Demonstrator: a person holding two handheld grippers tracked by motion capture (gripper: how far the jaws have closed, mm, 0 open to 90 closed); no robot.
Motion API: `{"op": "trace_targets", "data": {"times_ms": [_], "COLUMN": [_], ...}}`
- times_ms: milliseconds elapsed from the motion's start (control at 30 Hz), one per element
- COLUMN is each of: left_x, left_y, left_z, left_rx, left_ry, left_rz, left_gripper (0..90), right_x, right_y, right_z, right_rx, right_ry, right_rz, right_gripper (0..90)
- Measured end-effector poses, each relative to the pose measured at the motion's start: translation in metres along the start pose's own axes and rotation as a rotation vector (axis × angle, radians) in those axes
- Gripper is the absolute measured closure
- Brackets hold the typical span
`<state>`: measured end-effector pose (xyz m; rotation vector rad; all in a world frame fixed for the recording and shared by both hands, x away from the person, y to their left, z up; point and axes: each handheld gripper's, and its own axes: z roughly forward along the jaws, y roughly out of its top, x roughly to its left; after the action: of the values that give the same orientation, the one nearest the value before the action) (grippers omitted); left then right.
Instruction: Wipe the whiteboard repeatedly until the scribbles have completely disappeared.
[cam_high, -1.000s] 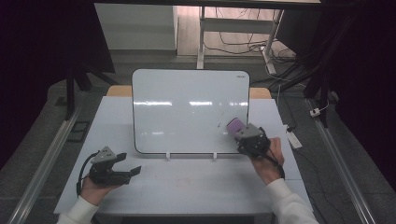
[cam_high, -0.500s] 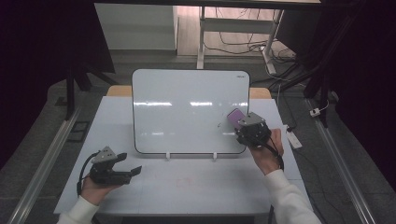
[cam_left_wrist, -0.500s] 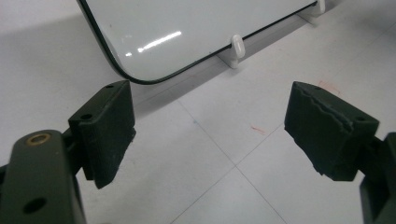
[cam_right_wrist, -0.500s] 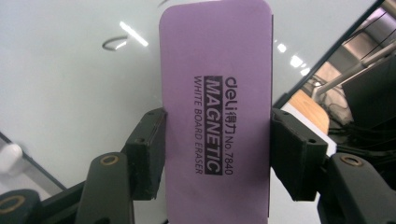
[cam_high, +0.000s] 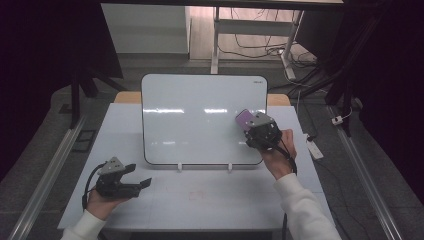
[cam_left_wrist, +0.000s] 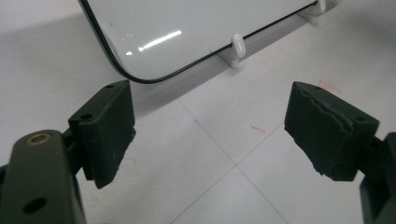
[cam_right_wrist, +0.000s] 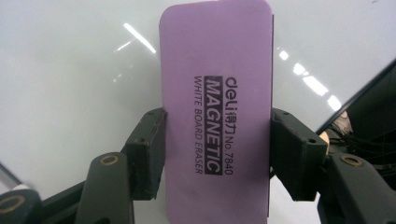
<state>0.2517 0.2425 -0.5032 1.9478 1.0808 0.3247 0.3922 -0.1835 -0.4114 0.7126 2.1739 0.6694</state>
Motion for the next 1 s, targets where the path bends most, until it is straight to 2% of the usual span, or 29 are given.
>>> {"op": "trace_targets", "data": {"times_ms": [67, 133, 167, 267, 300, 367, 533, 700, 900, 1000], "left_x": [0.001, 0.002, 0.002, 0.000, -0.001, -0.002, -0.001, -0.001, -0.001, -0.002], "left_y": [0.000, -0.001, -0.001, 0.000, 0.000, 0.001, 0.001, 0.001, 0.000, 0.001], "left_z": [-0.001, -0.002, -0.002, -0.001, -0.001, 0.000, 0.002, 0.001, 0.001, 0.001], "left_rx": [-0.003, -0.005, -0.005, -0.002, -0.002, -0.001, 0.006, 0.001, 0.002, 0.000], "left_ry": [0.001, 0.001, 0.001, 0.000, -0.002, -0.003, -0.001, -0.004, -0.005, -0.005], "left_rz": [-0.004, -0.007, -0.008, -0.002, 0.000, 0.002, -0.001, -0.001, 0.002, 0.001], "left_gripper": [17.0, 17.0, 17.1, 17.1, 17.1, 17.1, 17.0, 17.1, 17.1, 17.1], "right_x": [0.015, 0.024, 0.022, 0.001, -0.006, -0.012, 0.004, 0.006, 0.017, 0.025], "right_y": [-0.006, -0.015, -0.019, -0.028, -0.030, -0.033, -0.034, -0.025, -0.021, -0.024], "right_z": [0.001, 0.000, -0.001, -0.006, -0.007, -0.009, -0.009, -0.022, -0.030, -0.030], "right_rx": [0.021, 0.034, 0.034, 0.025, 0.026, 0.034, 0.034, -0.071, -0.131, -0.146], "right_ry": [0.025, 0.021, 0.018, -0.002, -0.009, -0.012, 0.041, 0.126, 0.178, 0.182], "right_rz": [-0.063, -0.112, -0.105, 0.008, 0.029, 0.042, 0.006, 0.073, 0.085, 0.079], "right_gripper": [40.8, 40.9, 40.8, 40.8, 40.8, 40.8, 40.8, 40.8, 40.7, 40.7]}}
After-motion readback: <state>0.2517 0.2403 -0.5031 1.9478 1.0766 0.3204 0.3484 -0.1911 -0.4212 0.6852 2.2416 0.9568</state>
